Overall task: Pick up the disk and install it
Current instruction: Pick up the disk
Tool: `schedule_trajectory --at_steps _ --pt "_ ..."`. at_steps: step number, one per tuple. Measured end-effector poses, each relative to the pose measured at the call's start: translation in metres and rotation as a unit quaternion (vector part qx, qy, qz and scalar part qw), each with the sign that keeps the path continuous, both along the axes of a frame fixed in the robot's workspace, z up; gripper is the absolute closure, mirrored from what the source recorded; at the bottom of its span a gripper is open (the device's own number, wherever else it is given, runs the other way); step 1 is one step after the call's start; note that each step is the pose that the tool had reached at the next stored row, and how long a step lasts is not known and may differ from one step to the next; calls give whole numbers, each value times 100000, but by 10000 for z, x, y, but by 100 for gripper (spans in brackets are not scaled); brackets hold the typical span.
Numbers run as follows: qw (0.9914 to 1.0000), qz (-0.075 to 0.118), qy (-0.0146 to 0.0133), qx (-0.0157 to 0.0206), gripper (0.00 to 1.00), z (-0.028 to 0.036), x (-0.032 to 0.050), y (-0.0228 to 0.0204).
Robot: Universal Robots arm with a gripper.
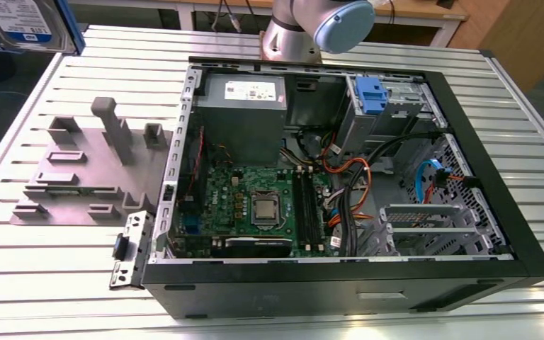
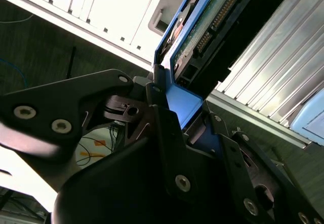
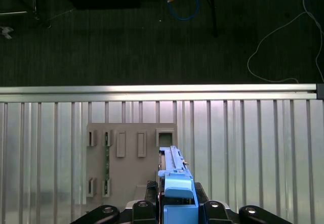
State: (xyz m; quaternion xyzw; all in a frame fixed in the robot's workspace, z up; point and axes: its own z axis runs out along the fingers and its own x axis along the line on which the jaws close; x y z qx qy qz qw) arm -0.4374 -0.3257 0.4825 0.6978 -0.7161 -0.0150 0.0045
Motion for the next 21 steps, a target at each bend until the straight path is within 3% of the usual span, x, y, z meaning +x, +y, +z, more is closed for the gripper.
schedule_trajectory --at_steps 21 --pt "100000 0 -2 0 64 66 0 0"
